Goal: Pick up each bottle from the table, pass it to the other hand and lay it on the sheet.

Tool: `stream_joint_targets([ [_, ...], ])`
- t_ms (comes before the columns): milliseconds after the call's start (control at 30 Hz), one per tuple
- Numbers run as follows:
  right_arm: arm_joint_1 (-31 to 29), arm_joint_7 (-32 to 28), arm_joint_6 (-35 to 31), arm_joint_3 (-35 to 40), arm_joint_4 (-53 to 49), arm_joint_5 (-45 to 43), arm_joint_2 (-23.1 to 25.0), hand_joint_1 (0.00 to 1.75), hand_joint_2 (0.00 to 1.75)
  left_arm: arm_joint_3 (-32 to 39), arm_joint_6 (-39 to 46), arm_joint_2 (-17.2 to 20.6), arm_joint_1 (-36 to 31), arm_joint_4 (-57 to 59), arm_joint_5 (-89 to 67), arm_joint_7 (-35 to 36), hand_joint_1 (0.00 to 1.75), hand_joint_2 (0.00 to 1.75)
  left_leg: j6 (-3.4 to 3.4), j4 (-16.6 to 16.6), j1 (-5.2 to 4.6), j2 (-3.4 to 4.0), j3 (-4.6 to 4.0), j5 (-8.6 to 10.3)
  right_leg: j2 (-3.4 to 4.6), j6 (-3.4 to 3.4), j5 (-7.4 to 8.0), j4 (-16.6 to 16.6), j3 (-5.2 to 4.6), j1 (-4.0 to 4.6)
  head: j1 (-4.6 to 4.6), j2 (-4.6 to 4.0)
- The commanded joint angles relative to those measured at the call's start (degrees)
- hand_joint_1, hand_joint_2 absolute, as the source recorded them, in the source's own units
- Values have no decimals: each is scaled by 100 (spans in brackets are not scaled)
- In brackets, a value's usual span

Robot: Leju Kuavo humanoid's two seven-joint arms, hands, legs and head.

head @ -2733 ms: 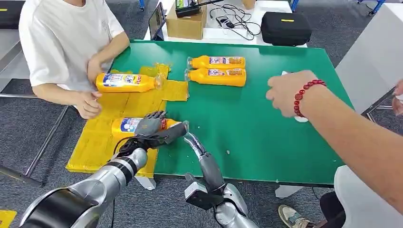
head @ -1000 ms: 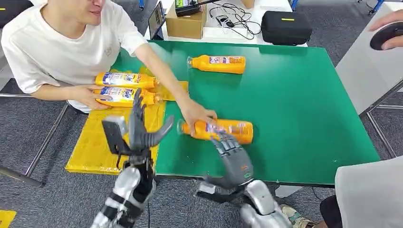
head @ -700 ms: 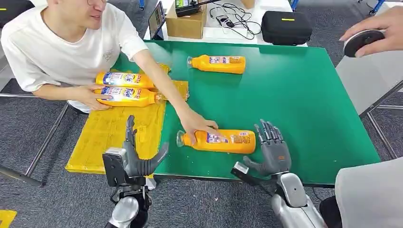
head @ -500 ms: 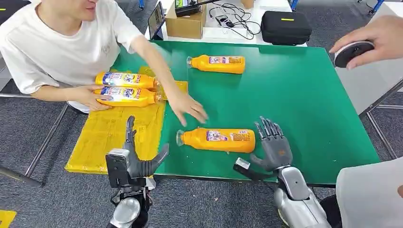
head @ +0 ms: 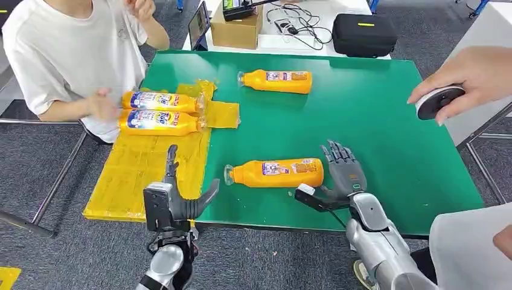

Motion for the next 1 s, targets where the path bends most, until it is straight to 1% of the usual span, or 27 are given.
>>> stream_joint_targets([
  [33,-744,-130,657,493,1055,-131,563,0,175,-129,0,-53,-597,1095,18,52,0,175,-5,-5,-2,16,25,-6,10,-9,-4,-1,17,0,-2,0],
  [67,-794,-192,780,543,1123,-153,579,0,175,-151,-13,-56,-637,1172,14,43,0,175,-4,-3,0,12,16,-3,5,-7,-2,0,9,1,-4,0],
  [100,-794,-192,780,543,1123,-153,579,0,175,-151,-13,-56,-637,1172,14,43,0,175,-7,-3,1,12,32,-9,3,-12,-9,2,24,3,-2,0],
  [167,-824,-243,847,604,1159,-140,590,0,175,-176,-29,-63,-655,1217,14,43,0,175,-3,-4,-1,4,18,-1,0,-6,-4,-1,12,1,-4,0],
  [200,-836,-266,872,648,1178,-119,586,0,175,-187,-37,-62,-663,1241,15,43,0,175,-5,-3,1,9,33,-9,3,-10,-11,0,27,3,-2,0],
  [267,-853,-398,966,756,1221,-111,582,0,175,-219,-63,-61,-698,1316,20,43,0,175,-3,-4,0,1,18,-2,-2,-5,-5,0,14,0,-2,0],
  [300,-856,-436,987,784,1228,-111,579,0,175,-228,-70,-61,-711,1337,22,43,0,175,-4,-2,1,5,35,-11,-1,-9,-13,-1,32,3,-2,0],
  [333,-859,-469,1003,813,1234,-108,580,0,175,-228,-64,-65,-720,1353,25,38,0,175,-4,-4,0,4,29,-7,1,-7,-9,-1,24,1,-2,0],
  [367,-859,-469,1003,813,1234,-108,580,0,175,-228,-64,-65,-720,1353,25,38,0,175,-3,-4,0,1,15,-1,-1,-5,-4,-1,13,0,-2,0],
  [400,-859,-469,1003,813,1234,-108,580,0,175,-228,-64,-65,-720,1353,25,38,0,175,-5,-4,0,5,36,-12,0,-10,-14,0,33,1,-2,0],
  [467,-859,-469,1003,813,1234,-108,580,0,175,-228,-64,-65,-720,1353,25,38,0,175,-3,-3,-1,0,19,-4,-3,-7,-7,0,17,-1,-2,0],
  [500,-859,-469,1003,813,1234,-108,580,0,175,-228,-64,-65,-720,1353,25,38,0,175,-6,-1,1,3,36,-12,-2,-12,-15,1,33,3,-2,0],
  [567,-859,-469,1003,813,1234,-108,580,0,175,-228,-64,-65,-720,1353,25,38,0,175,-4,-4,-2,-2,19,-4,-5,-7,-7,-1,17,-1,-2,0],
  [600,-859,-469,1003,813,1234,-108,580,0,175,-228,-64,-65,-720,1353,25,38,0,175,-6,-1,2,-1,30,-9,-6,-11,-12,-1,29,4,-2,0],
  [667,-866,-524,994,906,1215,-104,593,0,175,-252,-77,-52,-739,1367,28,27,0,175,-3,-3,-2,-1,16,-2,-3,-6,-5,-1,13,-1,-2,0],
  [733,-904,-489,1014,1012,1207,-70,649,0,175,-265,-64,-43,-769,1381,17,11,0,175,-4,-1,0,3,25,-8,-1,-9,-10,2,21,1,-2,0],
  [767,-952,-450,1135,1043,1241,-81,680,0,175,-267,-61,-38,-788,1399,14,8,0,175,-3,-2,-1,2,15,-3,-1,-6,-5,1,11,0,-2,0],
  [800,-977,-390,1236,1065,1262,-97,693,0,175,-267,-57,-38,-795,1410,14,6,0,175,-5,0,0,8,28,-10,3,-10,-11,3,22,2,-2,0],
  [833,-1058,-177,1523,1138,1370,-56,715,0,175,-256,-31,-38,-800,1420,18,7,0,175,-3,-1,0,4,19,-6,0,-7,-7,2,15,1,-2,0],
  [867,-1121,-39,1762,1224,1409,-46,712,0,175,-254,-31,-37,-806,1441,12,3,0,175,-6,2,2,11,34,-14,4,-12,-13,2,30,4,-2,0],
  [900,-1209,193,2009,1331,1510,13,704,10,175,-245,-24,-40,-807,1461,5,-1,0,175,-5,0,0,7,26,-9,1,-10,-10,2,22,2,-2,0],
  [933,-1306,453,2300,1381,1629,15,697,141,175,-232,-14,-48,-809,1494,-8,-3,0,175,-3,-2,0,6,19,-5,1,-7,-6,1,15,1,-2,0],
  [967,-1351,682,2508,1406,1718,22,700,164,175,-223,6,-53,-808,1521,-33,-2,0,175,-5,1,1,9,31,-11,3,-10,-11,2,26,3,-2,0],
  [1000,-1365,738,2607,1416,1755,12,697,175,175,-219,9,-55,-809,1542,-42,-1,0,175,-6,1,2,10,41,-16,3,-13,-16,2,37,4,-2,0],
])
